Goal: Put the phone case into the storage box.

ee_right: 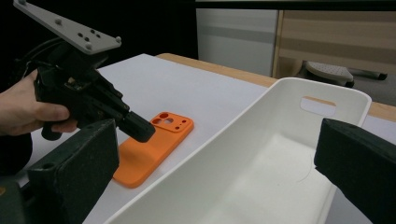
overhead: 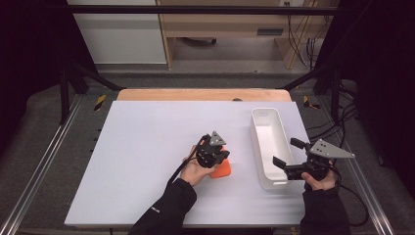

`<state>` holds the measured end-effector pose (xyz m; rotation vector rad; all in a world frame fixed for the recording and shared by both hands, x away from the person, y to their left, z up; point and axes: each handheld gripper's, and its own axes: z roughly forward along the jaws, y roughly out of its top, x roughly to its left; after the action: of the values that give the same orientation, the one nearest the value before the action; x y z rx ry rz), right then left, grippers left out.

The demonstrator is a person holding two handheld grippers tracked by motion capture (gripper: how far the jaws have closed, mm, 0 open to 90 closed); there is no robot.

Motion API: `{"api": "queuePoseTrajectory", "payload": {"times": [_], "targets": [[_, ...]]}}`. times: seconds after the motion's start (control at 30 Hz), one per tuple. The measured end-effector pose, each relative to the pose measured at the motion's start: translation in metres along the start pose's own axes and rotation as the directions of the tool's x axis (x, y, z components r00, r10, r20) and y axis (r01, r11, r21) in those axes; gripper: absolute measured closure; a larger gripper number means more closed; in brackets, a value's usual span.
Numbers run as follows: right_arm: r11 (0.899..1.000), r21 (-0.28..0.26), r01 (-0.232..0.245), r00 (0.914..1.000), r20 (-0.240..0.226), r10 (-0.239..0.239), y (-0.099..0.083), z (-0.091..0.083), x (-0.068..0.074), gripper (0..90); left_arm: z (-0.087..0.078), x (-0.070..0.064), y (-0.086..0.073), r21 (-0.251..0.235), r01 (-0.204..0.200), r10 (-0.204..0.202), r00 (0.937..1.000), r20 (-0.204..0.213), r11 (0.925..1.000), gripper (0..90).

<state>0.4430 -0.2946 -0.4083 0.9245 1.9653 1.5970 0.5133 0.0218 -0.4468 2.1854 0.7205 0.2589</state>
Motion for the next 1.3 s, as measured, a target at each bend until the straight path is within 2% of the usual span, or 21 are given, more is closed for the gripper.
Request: {"api": "queuePoseTrajectory", "payload": {"times": [0.1,0.47,0.6,0.7,0.97,1.0,1.07,1.13,1.17,1.27,1.3], "targets": [[1.000,-0.004,0.001,1.0000,-0.001,-0.001,0.000,-0.001,0.000,0.6,0.006,-0.002,-0.001,0.024,-0.009,0.009,1.0000,0.002,0.9997,89.7],[1.000,-0.009,0.001,1.0000,-0.001,-0.001,0.001,-0.001,0.000,0.6,0.024,-0.009,0.000,0.063,-0.039,0.039,0.9992,0.013,0.9972,89.6],[1.000,-0.007,0.002,1.0000,-0.002,-0.002,0.001,-0.001,0.000,0.6,0.032,-0.014,0.000,0.107,-0.078,0.077,0.9969,0.018,0.9912,89.6],[1.000,-0.007,0.001,1.0000,0.000,-0.001,0.001,-0.001,0.000,0.5,0.035,-0.016,0.001,0.138,-0.091,0.089,0.9959,0.020,0.9863,89.6],[1.000,-0.010,0.002,1.0000,0.000,-0.002,0.001,-0.002,0.000,0.6,0.034,-0.017,0.002,0.172,-0.111,0.108,0.9938,0.026,0.9789,89.7],[1.000,-0.009,0.003,1.0000,-0.002,-0.003,0.001,-0.001,0.000,0.6,0.033,-0.017,0.002,0.180,-0.124,0.120,0.9923,0.029,0.9758,89.7],[1.000,-0.008,0.004,1.0000,-0.002,-0.004,0.001,-0.001,0.000,0.6,0.033,-0.017,0.002,0.183,-0.130,0.127,0.9915,0.029,0.9745,89.7],[1.000,-0.007,0.003,1.0000,-0.002,-0.003,0.001,-0.001,0.000,0.6,0.031,-0.018,0.002,0.203,-0.153,0.151,0.9882,0.026,0.9672,89.8],[1.000,-0.007,0.003,1.0000,-0.002,-0.003,0.001,-0.001,0.000,0.6,0.031,-0.018,0.002,0.203,-0.153,0.151,0.9882,0.026,0.9672,89.8],[1.000,-0.006,0.005,1.0000,-0.001,-0.005,0.001,-0.001,0.000,0.6,0.028,-0.018,0.001,0.226,-0.171,0.168,0.9852,0.034,0.9590,89.8],[1.000,-0.006,0.005,1.0000,-0.002,-0.005,0.001,-0.001,0.000,0.6,0.028,-0.018,0.001,0.226,-0.171,0.168,0.9852,0.034,0.9590,89.8]]}}
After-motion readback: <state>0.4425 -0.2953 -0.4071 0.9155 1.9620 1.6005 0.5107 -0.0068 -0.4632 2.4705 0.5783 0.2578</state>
